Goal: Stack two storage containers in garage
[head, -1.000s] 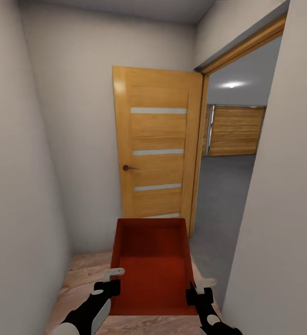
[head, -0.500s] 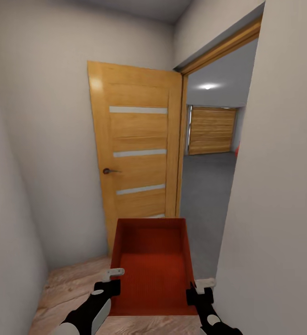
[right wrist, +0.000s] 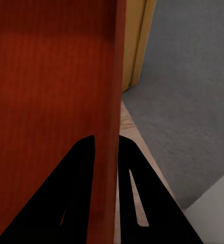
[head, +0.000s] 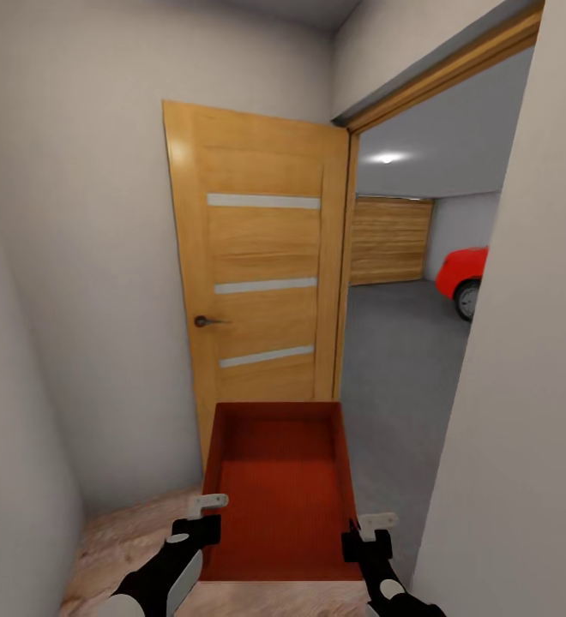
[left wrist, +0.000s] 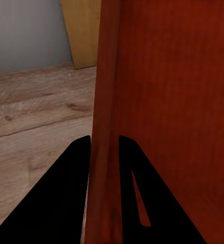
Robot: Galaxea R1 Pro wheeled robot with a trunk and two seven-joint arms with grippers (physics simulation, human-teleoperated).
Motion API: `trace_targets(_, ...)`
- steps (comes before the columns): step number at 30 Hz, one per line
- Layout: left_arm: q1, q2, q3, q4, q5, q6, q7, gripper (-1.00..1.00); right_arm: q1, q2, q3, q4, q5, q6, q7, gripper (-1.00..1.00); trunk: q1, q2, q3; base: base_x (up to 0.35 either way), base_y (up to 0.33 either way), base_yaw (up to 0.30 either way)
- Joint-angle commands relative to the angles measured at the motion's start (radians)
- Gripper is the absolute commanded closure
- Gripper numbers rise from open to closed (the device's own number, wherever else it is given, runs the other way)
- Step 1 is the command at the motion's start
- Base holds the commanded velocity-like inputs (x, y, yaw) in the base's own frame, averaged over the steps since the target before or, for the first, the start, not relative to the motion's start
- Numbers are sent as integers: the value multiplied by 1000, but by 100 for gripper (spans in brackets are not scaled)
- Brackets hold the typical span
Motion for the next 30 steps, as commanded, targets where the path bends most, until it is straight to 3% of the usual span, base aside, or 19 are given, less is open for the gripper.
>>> trace_targets(1, 0, 3, -8, 2, 10, 7, 25, 100, -2, -10, -1, 0, -11, -79, -58, 100, 1, -1, -2, 247, 216, -105)
trace_targets(30, 0, 3, -8, 3, 10, 7, 25, 100, -2, -10, -1, 0, -18, -79, -58, 100, 1, -1, -2, 248, 216, -258)
